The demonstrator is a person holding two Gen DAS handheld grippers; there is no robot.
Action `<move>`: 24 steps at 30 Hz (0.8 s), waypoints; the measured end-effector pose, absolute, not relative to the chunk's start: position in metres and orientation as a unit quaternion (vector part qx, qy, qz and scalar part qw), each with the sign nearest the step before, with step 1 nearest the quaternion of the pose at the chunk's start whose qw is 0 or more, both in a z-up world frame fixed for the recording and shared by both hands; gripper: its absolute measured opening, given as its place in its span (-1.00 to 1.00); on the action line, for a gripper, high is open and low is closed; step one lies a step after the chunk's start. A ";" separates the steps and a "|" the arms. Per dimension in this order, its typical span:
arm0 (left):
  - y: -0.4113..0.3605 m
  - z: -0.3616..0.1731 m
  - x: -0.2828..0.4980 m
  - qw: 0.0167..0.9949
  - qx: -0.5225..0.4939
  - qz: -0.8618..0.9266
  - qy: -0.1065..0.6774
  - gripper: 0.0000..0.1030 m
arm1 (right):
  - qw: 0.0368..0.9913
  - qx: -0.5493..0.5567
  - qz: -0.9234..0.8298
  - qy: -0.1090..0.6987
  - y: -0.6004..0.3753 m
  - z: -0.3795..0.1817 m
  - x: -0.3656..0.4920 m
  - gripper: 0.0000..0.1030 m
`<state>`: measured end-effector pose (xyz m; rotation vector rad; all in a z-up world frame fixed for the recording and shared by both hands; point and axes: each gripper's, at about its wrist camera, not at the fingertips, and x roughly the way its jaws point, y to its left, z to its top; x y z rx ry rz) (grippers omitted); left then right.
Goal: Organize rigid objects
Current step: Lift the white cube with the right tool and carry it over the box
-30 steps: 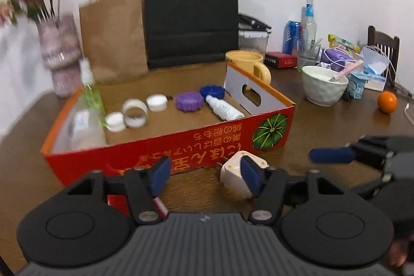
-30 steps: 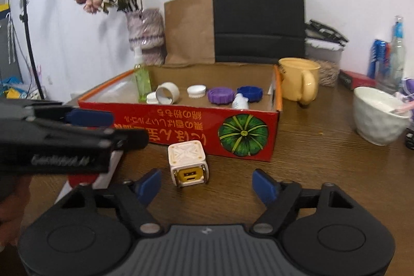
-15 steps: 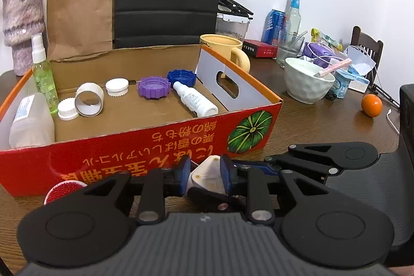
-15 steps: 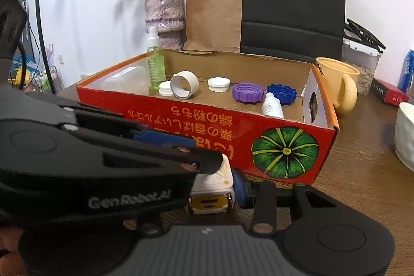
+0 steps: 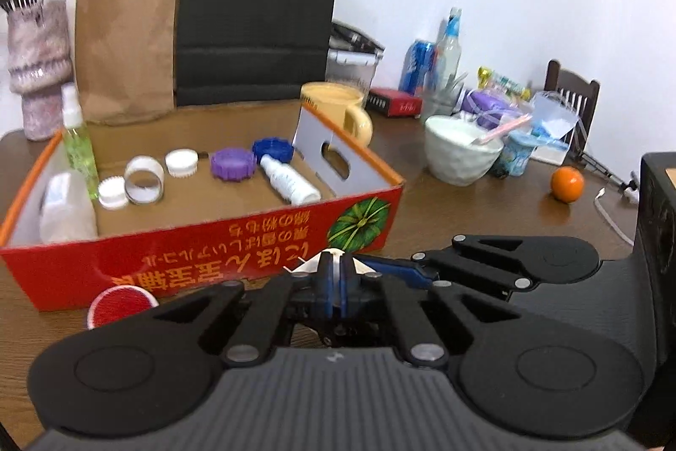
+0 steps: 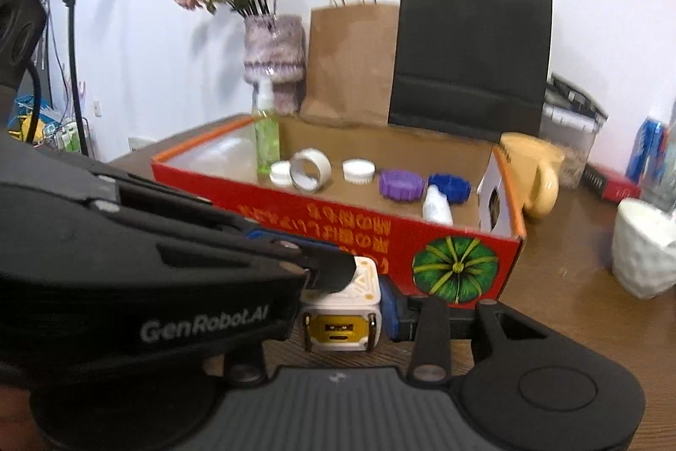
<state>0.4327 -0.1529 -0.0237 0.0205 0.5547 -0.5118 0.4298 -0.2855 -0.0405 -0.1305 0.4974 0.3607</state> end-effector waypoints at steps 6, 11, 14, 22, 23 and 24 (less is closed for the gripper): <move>-0.142 0.018 0.393 0.944 0.010 -0.244 0.222 -0.90 | 0.963 -0.076 0.169 0.196 -0.285 0.002 0.394 -0.26; -0.138 0.042 0.372 0.949 0.008 -0.245 0.201 -0.88 | 0.968 -0.086 0.164 0.169 -0.283 0.028 0.372 -0.26; -0.138 0.053 0.364 0.952 0.014 -0.243 0.187 -0.88 | 0.969 -0.092 0.163 0.159 -0.280 0.039 0.367 -0.26; -0.126 0.071 0.388 0.951 -0.001 -0.247 0.186 -0.88 | 0.967 -0.119 0.169 0.150 -0.270 0.056 0.392 -0.26; -0.126 0.072 0.394 0.952 0.004 -0.243 0.185 -0.88 | 0.966 -0.121 0.170 0.150 -0.269 0.057 0.399 -0.26; -0.125 0.073 0.399 0.953 0.007 -0.241 0.184 -0.88 | 0.966 -0.122 0.171 0.151 -0.268 0.059 0.407 -0.26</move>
